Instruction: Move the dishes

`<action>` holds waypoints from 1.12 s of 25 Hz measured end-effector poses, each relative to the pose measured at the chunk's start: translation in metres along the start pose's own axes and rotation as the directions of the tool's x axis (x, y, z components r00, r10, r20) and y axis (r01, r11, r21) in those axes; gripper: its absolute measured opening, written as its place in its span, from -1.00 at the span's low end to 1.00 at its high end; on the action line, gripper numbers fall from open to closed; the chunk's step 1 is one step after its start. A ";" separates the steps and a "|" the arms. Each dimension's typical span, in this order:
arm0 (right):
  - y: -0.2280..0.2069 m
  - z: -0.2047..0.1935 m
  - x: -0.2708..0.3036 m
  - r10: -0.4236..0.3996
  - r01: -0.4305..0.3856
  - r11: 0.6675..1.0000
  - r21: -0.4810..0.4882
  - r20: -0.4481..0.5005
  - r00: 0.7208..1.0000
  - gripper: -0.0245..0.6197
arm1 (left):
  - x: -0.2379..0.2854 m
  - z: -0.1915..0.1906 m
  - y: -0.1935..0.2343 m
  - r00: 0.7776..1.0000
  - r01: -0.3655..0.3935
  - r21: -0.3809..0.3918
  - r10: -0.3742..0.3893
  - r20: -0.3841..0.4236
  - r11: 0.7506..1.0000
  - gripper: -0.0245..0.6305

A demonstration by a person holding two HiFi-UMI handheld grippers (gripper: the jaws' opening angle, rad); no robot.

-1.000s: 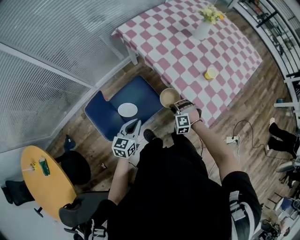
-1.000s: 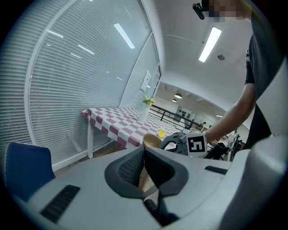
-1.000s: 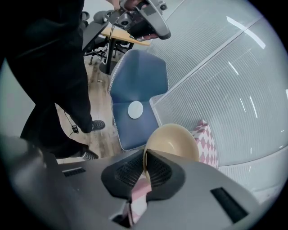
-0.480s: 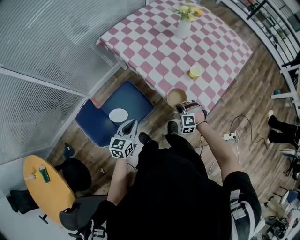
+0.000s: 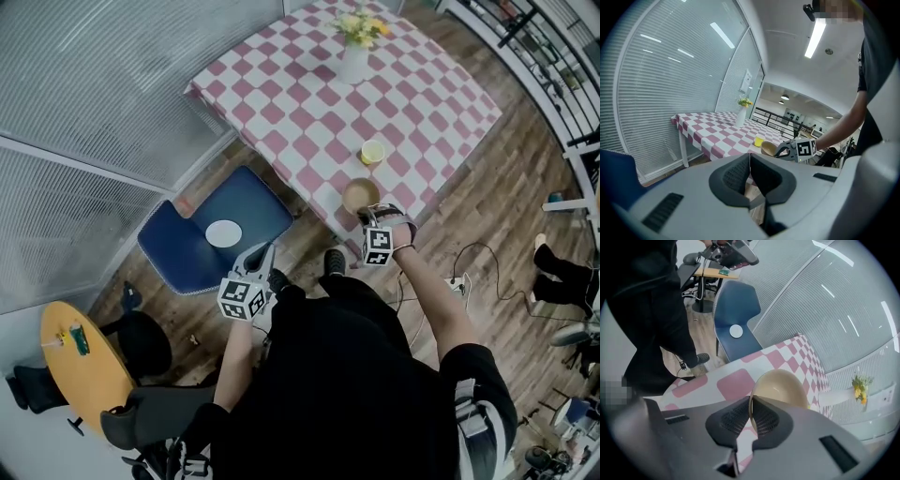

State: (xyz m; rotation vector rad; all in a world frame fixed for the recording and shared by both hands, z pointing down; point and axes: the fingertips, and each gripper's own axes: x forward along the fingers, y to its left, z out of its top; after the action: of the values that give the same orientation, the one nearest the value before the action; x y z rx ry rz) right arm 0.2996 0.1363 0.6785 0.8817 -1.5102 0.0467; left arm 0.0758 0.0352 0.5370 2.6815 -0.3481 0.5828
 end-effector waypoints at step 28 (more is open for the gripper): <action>-0.015 -0.101 0.028 0.066 -0.066 0.998 0.004 0.043 0.997 -0.82 | 0.063 0.004 -0.074 0.993 -0.114 -0.026 0.114 -0.004 0.993 -0.86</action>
State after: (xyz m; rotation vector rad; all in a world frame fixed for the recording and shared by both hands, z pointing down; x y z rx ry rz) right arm 0.3950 0.1648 0.7138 0.8416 -1.5793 0.0807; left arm 0.1564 0.0907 0.5394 2.6482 -0.5079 0.6107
